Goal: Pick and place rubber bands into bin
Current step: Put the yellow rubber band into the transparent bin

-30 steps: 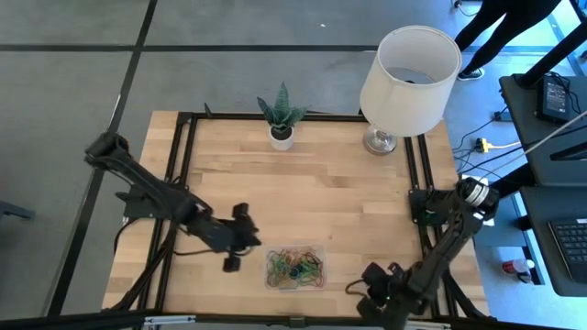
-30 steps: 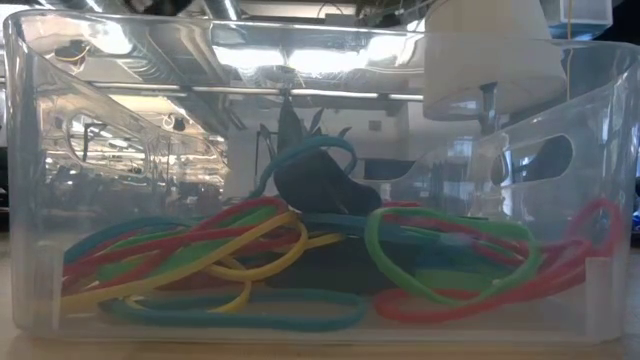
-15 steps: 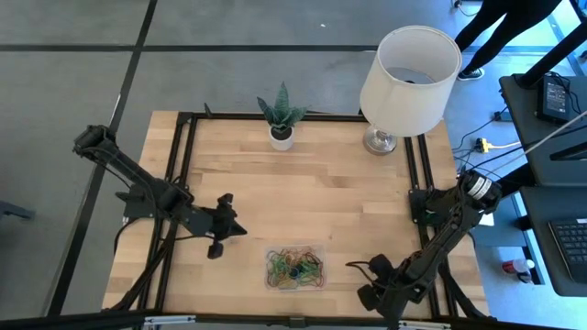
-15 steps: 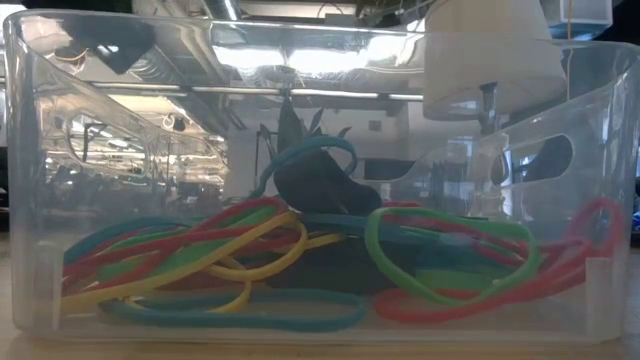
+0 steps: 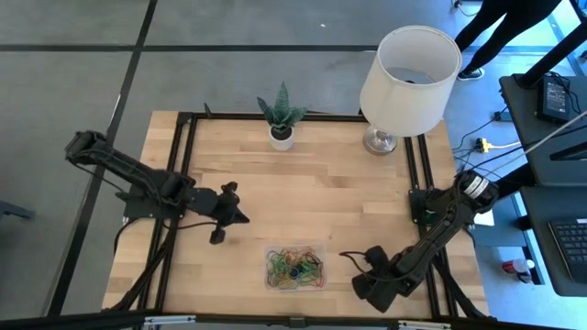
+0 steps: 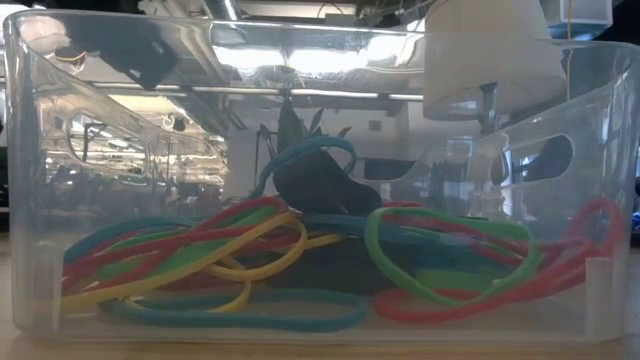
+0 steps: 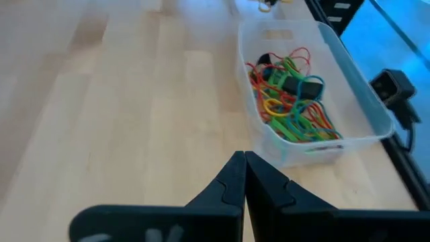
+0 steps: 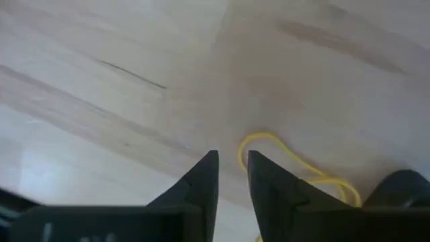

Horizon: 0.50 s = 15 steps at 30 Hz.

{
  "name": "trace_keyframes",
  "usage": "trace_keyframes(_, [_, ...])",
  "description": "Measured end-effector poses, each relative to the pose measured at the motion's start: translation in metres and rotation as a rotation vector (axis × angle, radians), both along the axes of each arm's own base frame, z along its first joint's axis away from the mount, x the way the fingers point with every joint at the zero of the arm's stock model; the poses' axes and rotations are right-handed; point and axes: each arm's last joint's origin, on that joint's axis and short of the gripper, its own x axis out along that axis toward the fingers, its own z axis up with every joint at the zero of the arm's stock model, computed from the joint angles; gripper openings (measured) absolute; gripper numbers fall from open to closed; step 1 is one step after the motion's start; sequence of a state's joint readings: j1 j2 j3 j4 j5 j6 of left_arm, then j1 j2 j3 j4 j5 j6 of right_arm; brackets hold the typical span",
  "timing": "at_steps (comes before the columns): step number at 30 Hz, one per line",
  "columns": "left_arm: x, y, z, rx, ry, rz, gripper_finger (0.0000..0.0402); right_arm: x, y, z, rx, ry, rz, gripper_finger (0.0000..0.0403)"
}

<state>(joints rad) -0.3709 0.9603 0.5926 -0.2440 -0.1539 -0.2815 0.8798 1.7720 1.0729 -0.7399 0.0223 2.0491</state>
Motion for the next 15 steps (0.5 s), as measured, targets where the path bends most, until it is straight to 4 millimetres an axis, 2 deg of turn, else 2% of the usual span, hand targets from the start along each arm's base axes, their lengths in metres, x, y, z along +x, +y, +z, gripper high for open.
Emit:
trace_keyframes(5, [0.002,0.008,0.001,0.027,-0.009,-0.003,0.0001,0.002,0.001,-0.01,-0.02,0.023,-0.002,0.0101])
trace_keyframes(9, [0.004,0.015,0.001,0.039,-0.01,-0.004,0.0002,0.003,0.004,-0.023,-0.024,0.084,0.009,0.0103])
trace_keyframes(12, [0.005,0.019,0.001,0.035,-0.008,0.007,0.0001,0.004,0.005,-0.03,-0.039,0.098,0.01,0.0086])
trace_keyframes(15, [0.006,0.024,0.001,0.055,-0.01,0.013,0.0001,0.004,0.006,-0.032,-0.039,0.1,0.009,0.0039])
